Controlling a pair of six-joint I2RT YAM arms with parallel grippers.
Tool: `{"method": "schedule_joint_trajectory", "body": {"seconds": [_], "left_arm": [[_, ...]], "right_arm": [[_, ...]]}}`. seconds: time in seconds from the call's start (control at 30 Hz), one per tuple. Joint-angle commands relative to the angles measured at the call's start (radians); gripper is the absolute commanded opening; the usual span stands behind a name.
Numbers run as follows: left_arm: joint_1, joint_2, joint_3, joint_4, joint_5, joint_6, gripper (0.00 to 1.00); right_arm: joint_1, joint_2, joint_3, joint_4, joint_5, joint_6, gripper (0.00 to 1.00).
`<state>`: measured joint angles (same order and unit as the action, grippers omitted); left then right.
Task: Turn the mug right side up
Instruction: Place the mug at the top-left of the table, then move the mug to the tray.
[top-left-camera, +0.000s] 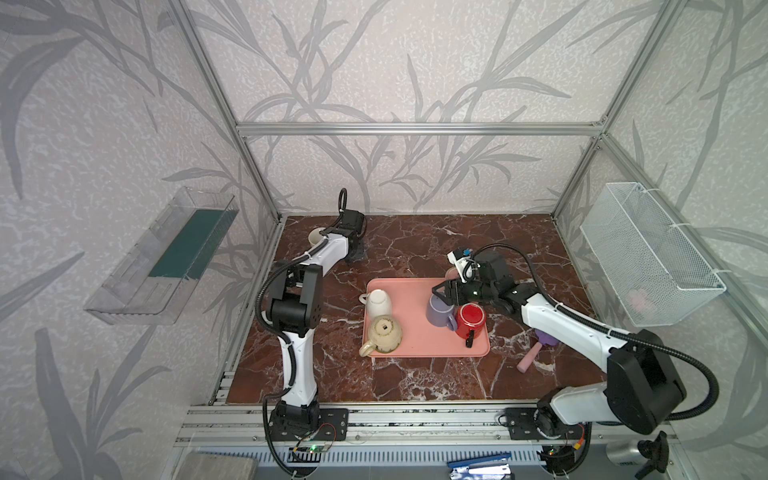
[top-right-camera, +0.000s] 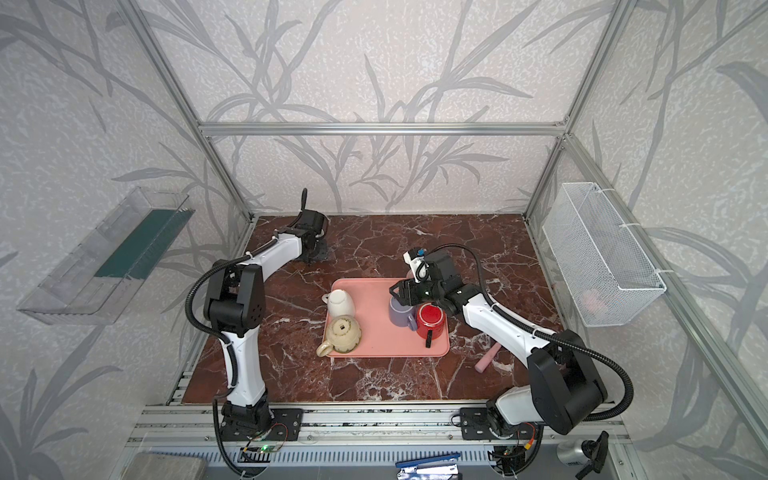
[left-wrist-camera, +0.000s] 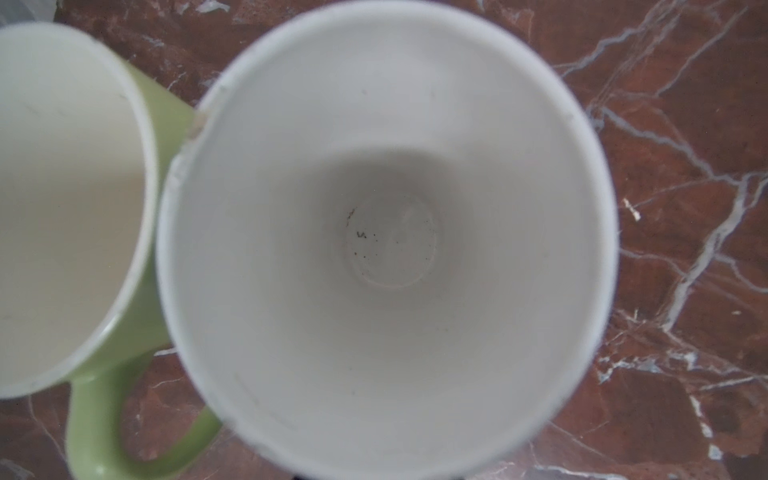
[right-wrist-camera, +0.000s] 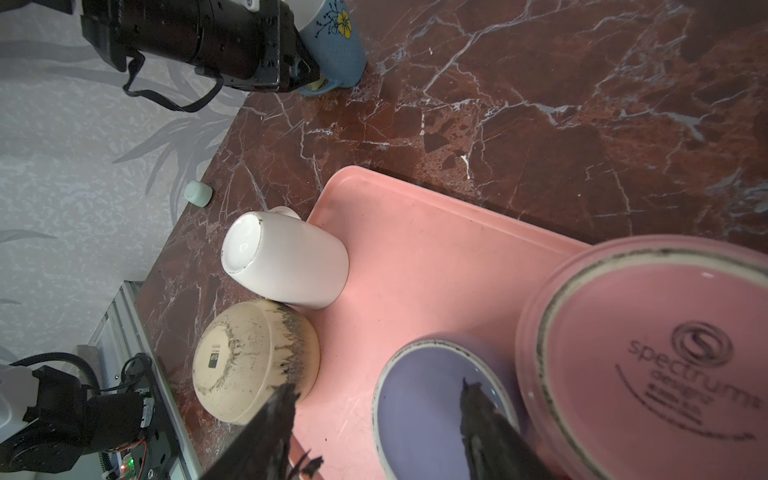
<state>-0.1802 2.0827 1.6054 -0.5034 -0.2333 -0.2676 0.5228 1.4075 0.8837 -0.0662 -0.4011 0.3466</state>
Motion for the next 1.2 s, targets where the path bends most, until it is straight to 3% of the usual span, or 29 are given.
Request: {"method": "schedule_joint_trajectory", "body": {"seconds": [0.0,0.17,0.57,0.7,0.83,0.9,1.17], "left_arm": [[0.003,-0.039,-0.002,-0.016,0.001,-0.015,0.29],[0.002,-0.055,-0.002,-0.035,0.007,-0.02,0.41],[0.002,-0.192,-0.068,-0.034,0.039,-0.045,0.51],[0.002,-0.275,-0.121,0.0,0.116,-0.046,0.67],[-0.001,-0.364,-0.168,0.014,0.156,-0.078,0.91],[-0.006,-0.414,-0.193,0.014,0.179,-0.092,0.95],[-0.05,-0.612,-0.283,0.012,0.245,-0.132,0.99]], "right_arm": [[-0.002,-0.03,0.026,-0.027,0.003,-0.011,0.64],[0.003,-0.042,0.025,-0.033,0.015,-0.009,0.64],[0.07,-0.075,0.081,-0.165,0.11,-0.063,0.64],[0.092,-0.103,0.097,-0.215,0.136,-0.076,0.63],[0.111,-0.132,0.099,-0.277,0.17,-0.091,0.64],[0.127,-0.145,0.102,-0.316,0.206,-0.106,0.64],[0.177,-0.189,0.077,-0.418,0.324,-0.138,0.65]]}}
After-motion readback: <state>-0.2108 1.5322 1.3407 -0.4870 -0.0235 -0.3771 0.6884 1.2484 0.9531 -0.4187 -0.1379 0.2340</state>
